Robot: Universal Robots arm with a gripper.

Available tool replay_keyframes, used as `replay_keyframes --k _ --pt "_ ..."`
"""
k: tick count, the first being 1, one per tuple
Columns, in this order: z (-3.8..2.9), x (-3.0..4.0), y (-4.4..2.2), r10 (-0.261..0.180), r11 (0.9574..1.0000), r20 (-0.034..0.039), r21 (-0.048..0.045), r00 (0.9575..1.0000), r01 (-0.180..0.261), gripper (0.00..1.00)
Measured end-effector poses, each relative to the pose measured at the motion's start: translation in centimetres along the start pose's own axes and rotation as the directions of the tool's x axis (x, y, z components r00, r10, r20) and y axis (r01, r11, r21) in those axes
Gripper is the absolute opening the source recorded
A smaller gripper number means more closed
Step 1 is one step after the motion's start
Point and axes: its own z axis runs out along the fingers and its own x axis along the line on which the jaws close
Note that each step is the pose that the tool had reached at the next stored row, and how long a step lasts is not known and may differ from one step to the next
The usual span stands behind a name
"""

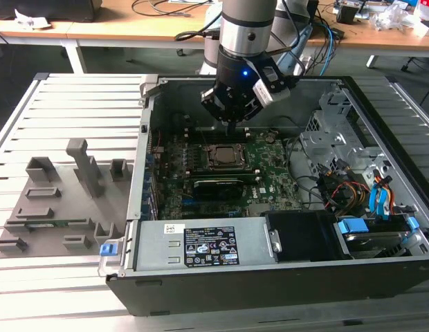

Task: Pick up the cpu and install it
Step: 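Install the first cpu locking lever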

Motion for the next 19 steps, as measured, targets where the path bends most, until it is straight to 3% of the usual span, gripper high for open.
replay_keyframes --k 1,3,12,15,19 --pt "0.0 0.0 0.0 -0.028 0.9996 0.0004 0.0005 0.9996 0.028 0.11" --pt "0.0 0.0 0.0 -0.045 0.9989 0.0018 -0.0097 0.999 0.045 0.11" --pt "0.0 0.03 0.0 -0.056 0.9984 0.002 -0.0097 0.9984 0.056 0.11" --pt "0.01 0.38 0.02 -0.056 0.9984 0.002 -0.0097 0.9984 0.056 0.11" --pt "0.02 1.34 0.08 -0.056 0.9984 0.0021 -0.0098 0.9984 0.056 0.11"
